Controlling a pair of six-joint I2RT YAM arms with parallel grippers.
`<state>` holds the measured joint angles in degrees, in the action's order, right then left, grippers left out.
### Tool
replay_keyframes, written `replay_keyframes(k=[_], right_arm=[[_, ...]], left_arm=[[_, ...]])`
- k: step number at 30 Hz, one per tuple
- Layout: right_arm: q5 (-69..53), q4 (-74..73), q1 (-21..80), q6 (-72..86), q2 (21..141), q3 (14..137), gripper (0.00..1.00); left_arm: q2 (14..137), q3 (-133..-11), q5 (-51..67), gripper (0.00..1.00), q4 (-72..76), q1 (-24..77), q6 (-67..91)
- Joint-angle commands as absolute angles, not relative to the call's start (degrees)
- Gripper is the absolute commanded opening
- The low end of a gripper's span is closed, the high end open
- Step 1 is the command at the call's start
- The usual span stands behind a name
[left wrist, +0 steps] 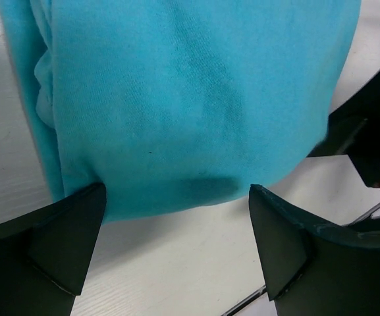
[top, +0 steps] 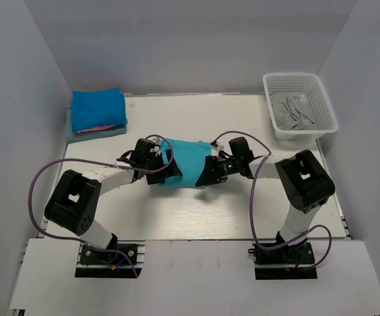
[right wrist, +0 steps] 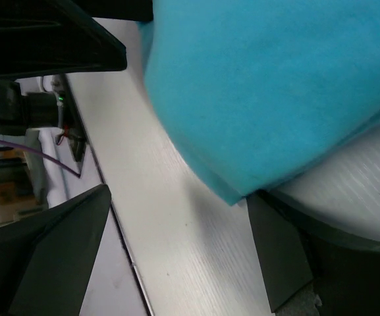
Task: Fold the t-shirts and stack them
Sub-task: Put the neatly folded tshirt into the corner of the board with the left arm
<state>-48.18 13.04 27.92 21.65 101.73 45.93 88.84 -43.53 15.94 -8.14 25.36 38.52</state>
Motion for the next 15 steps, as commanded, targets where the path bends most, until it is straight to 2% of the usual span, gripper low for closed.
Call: replay_keyframes(k=[1, 8, 15], right_arm=[[-47.81, 12.48, 26.63, 21.36, 104.14, 46.49, 0.90], [-43.16, 6.69, 26.45, 19.08, 102.66, 47.63, 0.90], [-39.03, 1.15, 27.16, 17.41, 87.75, 47.37, 0.90]], left_arm=[[88.52, -42.71, 12.94, 1.00, -11.41, 24.96, 38.41], [79.73, -45.08, 9.76, 1.00, -14.58, 25.66, 36.04], [73.21, -46.23, 1.51, 1.00, -16.60, 24.70, 34.89]])
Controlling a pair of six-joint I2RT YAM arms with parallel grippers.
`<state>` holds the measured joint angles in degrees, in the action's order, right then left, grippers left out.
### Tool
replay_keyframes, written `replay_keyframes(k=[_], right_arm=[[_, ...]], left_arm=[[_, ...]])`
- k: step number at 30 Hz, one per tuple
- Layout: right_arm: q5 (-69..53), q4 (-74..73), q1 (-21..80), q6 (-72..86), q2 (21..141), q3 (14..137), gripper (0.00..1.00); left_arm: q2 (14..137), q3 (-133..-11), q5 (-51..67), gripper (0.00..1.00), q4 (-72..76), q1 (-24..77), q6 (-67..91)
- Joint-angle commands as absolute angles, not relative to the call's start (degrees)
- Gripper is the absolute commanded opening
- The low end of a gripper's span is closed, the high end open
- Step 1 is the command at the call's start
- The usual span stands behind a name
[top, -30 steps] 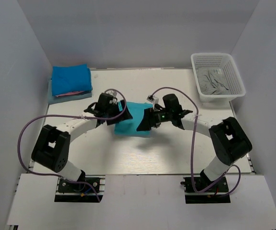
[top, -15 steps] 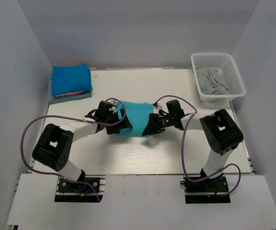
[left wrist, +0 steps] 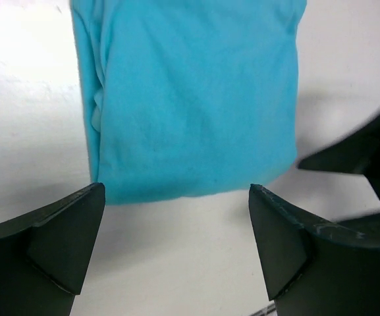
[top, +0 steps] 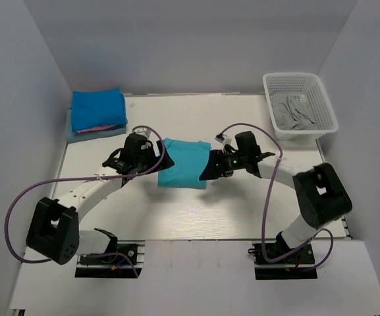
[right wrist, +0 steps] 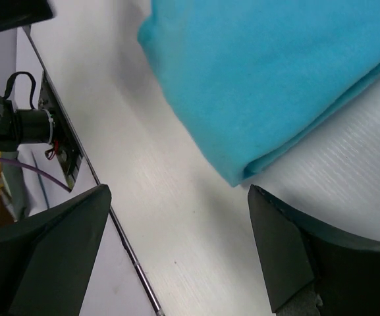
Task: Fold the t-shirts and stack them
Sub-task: Put the neatly folded tshirt into the corner of the board with the left arm
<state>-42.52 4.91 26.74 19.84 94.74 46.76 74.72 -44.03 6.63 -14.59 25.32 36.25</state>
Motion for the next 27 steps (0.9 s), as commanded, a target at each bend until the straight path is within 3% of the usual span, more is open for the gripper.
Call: replay_keyframes(k=[1, 10, 22, 25, 27], right_arm=[[-38.07, 0.27, 27.33, 16.97, 86.67, 47.37, 0.90], [-33.14, -9.30, 27.42, 15.47, 69.20, 45.26, 0.90], [-31.47, -11.69, 27.16, 14.50, 63.81, 45.44, 0.90], [-29.46, -11.69, 27.16, 14.33, 63.89, 45.18, 0.90], [-28.39, -12.22, 26.98, 14.85, 63.98, 45.35, 0.90]], left_arm=[[74.43, -48.06, 0.10, 1.00, -17.66, 24.70, 34.89], [87.35, -56.06, -4.03, 1.00, -21.44, 24.70, 30.76], [104.58, -62.92, -2.73, 1.00, -19.87, 25.40, 27.34], [106.60, -62.93, -0.19, 0.92, -19.25, 25.93, 27.33], [106.61, -61.18, 0.62, 0.76, -17.41, 25.93, 26.81]])
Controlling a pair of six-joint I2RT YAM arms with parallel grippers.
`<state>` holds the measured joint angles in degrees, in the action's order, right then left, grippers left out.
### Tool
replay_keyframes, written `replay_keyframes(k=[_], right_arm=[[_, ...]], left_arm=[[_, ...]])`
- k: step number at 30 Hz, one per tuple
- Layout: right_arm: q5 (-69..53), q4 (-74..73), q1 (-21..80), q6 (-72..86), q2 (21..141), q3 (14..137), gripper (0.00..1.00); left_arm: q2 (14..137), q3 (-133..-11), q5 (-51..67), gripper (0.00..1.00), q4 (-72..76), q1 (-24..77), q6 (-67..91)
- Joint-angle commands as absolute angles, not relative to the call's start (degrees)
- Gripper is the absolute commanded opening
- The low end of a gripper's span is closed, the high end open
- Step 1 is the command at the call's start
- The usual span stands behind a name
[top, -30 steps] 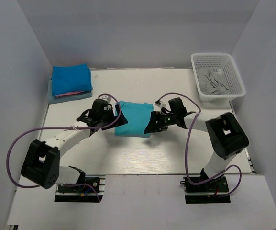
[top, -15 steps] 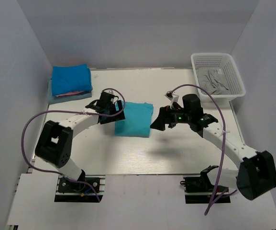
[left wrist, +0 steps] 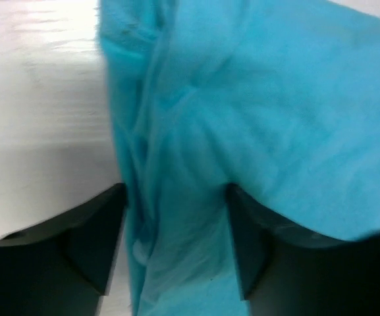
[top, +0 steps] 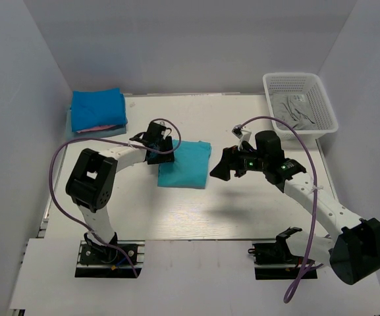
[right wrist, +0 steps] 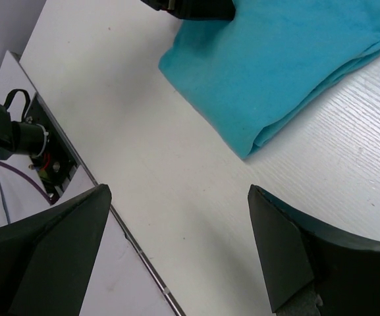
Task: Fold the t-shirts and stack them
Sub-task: Put the neatly folded tshirt into the corner of the board with the left arm
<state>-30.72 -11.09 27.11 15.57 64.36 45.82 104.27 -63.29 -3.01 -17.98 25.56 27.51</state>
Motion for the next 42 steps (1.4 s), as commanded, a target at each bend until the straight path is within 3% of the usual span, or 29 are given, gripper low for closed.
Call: replay_keyframes(k=[1, 3, 4, 5, 6, 7, 16, 26, 35, 42], right_arm=[[-27.34, -12.30, 26.98, 14.94, 63.98, 45.35, 0.90], [-26.64, -12.22, 26.98, 15.03, 63.64, 45.44, 0.90], [-26.28, -12.22, 26.98, 14.86, 63.72, 45.35, 0.90], [-26.37, -12.04, 26.90, 13.98, 63.89, 45.18, 0.90], [-25.41, -12.04, 26.89, 13.97, 64.07, 45.26, 0.90], [-24.88, -12.04, 26.72, 13.97, 64.33, 45.18, 0.90], [-20.57, -10.99, 26.54, 13.89, 65.92, 43.60, 0.90], [-15.30, -9.58, 26.80, 13.89, 66.71, 41.75, 0.90], [-14.24, -8.35, 26.81, 13.71, 68.99, 42.18, 0.90], [-14.06, -8.09, 26.63, 13.18, 71.36, 42.36, 0.90]], left_arm=[[106.61, -60.48, 1.31, 0.68, -16.88, 25.93, 26.81], [106.61, -58.63, 1.93, 0.49, -15.30, 25.93, 26.81], [106.61, -58.62, 2.63, 0.45, -15.29, 25.93, 26.81], [106.61, -58.10, 3.51, 0.22, -14.60, 26.45, 26.81], [106.61, -58.10, 3.52, 0.08, -13.72, 26.46, 26.28], [107.13, -58.10, 4.04, 0.00, -13.71, 26.46, 26.28], [101.80, -65.65, -11.94, 0.00, -18.46, 26.46, 22.42], [95.71, -70.74, -23.71, 0.00, -14.94, 24.43, 4.07], [98.16, -76.37, -24.96, 0.00, -11.52, 19.25, -8.78], [102.83, -87.61, -21.98, 0.00, -11.96, 13.54, -16.34]])
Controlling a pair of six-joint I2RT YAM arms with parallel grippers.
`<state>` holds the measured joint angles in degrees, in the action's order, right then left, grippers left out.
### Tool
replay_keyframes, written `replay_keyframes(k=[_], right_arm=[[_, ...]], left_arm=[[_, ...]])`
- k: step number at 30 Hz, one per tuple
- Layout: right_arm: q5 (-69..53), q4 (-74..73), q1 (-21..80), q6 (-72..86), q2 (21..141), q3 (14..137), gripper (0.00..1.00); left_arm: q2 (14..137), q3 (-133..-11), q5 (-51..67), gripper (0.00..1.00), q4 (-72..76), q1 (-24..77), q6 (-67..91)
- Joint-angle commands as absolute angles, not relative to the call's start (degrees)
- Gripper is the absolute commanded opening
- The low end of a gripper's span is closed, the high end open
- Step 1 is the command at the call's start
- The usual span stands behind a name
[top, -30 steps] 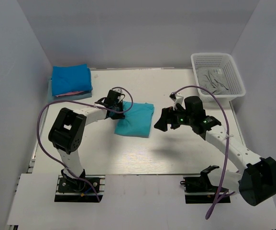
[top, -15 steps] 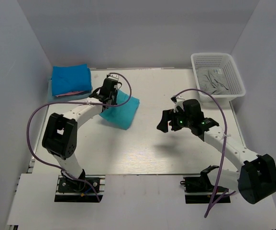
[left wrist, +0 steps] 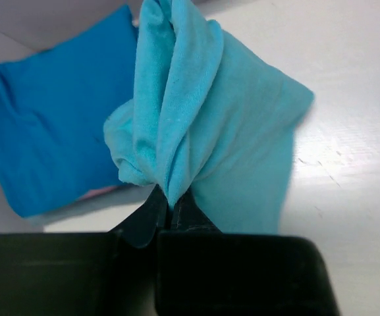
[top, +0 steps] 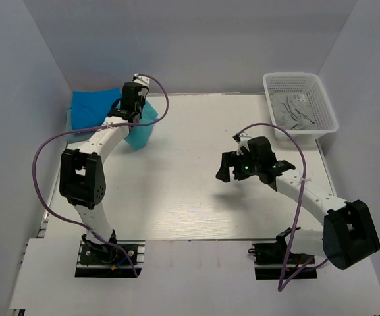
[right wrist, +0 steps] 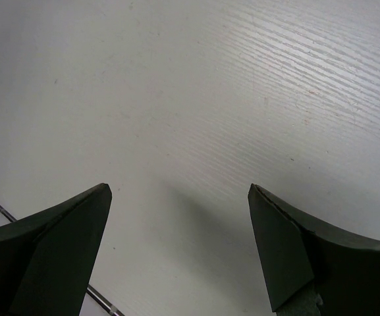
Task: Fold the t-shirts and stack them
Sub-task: Put the neatly folded tshirt into the corner of the board with the left arm
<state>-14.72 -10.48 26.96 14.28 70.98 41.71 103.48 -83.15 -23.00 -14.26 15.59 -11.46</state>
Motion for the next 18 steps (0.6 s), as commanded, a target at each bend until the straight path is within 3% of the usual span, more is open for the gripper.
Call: replay_keyframes(k=[1, 11, 18], right_arm=[[-14.15, -8.09, 26.37, 13.18, 71.98, 42.54, 0.90], [-16.61, -7.82, 26.72, 14.15, 75.50, 44.56, 0.90], [-16.61, -7.74, 26.72, 14.15, 76.99, 45.26, 0.90]], left_arm=[[104.22, -88.41, -21.36, 0.00, -11.95, 13.01, -16.87], [116.18, -114.14, -15.57, 0.00, -23.46, 5.37, -16.26], [117.95, -117.08, -11.87, 0.00, -23.57, 0.01, -15.04]])
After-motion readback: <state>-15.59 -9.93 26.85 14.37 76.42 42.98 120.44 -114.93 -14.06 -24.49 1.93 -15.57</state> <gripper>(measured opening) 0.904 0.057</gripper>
